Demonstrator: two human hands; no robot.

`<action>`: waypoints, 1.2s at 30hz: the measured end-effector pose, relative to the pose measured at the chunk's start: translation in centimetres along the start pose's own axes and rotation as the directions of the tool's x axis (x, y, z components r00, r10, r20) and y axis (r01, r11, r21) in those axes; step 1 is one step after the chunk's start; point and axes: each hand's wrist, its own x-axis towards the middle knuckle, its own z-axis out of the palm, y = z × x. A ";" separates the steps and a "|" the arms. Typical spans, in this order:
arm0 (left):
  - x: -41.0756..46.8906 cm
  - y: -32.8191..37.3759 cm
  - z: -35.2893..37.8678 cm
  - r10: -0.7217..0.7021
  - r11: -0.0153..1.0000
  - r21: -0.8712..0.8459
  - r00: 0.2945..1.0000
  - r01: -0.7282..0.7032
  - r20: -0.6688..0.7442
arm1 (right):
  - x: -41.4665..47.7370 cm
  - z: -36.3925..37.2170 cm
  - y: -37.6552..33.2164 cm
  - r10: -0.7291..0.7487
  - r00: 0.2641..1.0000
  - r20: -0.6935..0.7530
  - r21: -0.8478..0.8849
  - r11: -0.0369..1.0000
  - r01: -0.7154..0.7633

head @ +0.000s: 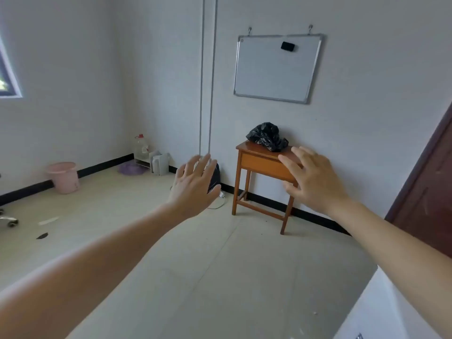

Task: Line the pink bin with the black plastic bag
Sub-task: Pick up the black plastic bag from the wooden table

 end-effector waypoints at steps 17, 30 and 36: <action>17.0 -12.8 12.7 -0.164 0.986 -0.016 0.986 0.163 -0.011 | 11.5 21.7 7.2 -0.142 0.981 0.134 0.005 0.990 0.143; 36.4 -8.3 27.7 0.021 0.989 -0.151 0.991 -0.002 0.130 | 10.3 32.2 22.1 0.082 0.947 0.311 -0.194 0.981 -0.021; 46.1 -2.7 33.5 0.078 0.983 -0.175 0.994 -0.063 0.078 | 10.1 37.1 32.7 0.208 0.941 0.269 -0.176 0.971 -0.164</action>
